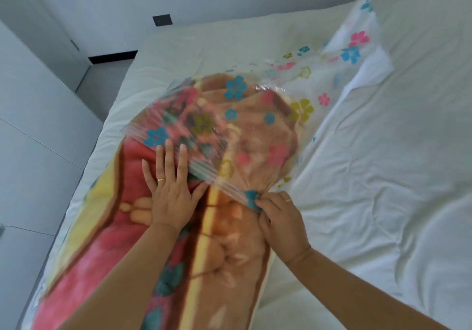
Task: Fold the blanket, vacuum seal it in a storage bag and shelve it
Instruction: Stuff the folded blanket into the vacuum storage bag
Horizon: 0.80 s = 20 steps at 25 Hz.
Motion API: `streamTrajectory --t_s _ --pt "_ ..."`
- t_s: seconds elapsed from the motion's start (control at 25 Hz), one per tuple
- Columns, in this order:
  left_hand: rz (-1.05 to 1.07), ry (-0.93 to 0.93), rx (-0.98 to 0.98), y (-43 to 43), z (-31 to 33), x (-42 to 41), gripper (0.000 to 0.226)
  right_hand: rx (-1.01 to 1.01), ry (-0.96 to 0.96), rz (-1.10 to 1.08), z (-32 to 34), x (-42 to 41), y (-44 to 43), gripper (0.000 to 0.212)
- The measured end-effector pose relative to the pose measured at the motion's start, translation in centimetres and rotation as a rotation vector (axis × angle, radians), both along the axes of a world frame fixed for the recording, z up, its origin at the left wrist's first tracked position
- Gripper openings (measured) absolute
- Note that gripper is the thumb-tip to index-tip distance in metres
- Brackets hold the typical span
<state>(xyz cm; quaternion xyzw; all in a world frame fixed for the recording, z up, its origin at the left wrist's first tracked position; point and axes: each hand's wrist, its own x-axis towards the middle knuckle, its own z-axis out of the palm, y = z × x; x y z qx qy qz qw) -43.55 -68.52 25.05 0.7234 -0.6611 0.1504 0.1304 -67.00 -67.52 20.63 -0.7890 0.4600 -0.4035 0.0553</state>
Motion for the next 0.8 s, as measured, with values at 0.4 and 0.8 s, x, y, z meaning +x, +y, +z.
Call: streamTrajectory --t_s 0.4,0.8 --pt "-0.252 0.042 -0.189 -2.3 3.9 4.1 0.047 0.038 -0.021 -0.108 -1.8 -0.1 4.2 0.025" --pt "-0.122 0.093 -0.003 10.8 2.0 7.4 0.042 0.009 0.133 -0.175 2.2 2.8 8.0 0.047"
